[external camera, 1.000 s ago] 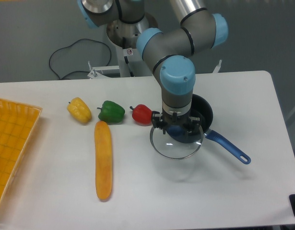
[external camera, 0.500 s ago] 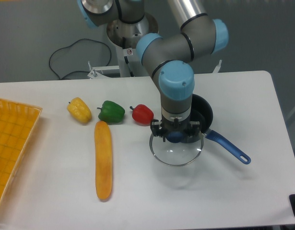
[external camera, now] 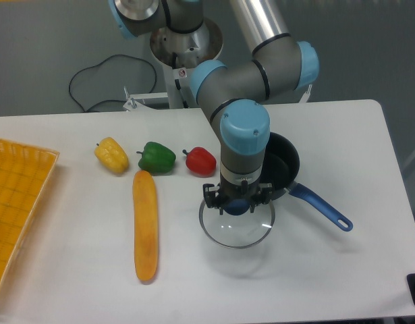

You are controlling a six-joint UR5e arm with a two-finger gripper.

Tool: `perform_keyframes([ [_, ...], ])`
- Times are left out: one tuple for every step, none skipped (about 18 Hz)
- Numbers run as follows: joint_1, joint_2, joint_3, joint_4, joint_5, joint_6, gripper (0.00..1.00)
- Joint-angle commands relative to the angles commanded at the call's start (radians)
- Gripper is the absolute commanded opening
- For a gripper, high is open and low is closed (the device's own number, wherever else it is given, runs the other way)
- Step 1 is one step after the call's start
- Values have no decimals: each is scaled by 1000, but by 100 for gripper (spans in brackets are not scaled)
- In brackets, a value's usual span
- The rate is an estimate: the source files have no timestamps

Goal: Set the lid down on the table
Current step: 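Carry the held glass lid away from the pan toward the bread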

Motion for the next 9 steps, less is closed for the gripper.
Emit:
perform_keyframes([
  [-3, -9, 0, 0, -5, -11, 64],
  [-5, -12, 2, -2, -5, -12, 64],
  [-9, -15, 2, -2, -5, -14, 64],
  [-11, -18, 2, -2, -5, -14, 64],
  [-12, -18, 2, -2, -5, -14, 64],
  [-14, -25, 2, -2, -5, -14, 64],
  [-18, -28, 2, -2, -5, -15, 64],
  [-20, -32, 2, -3, -2, -17, 64],
  [-22, -34, 0, -5, 1, -20, 64],
])
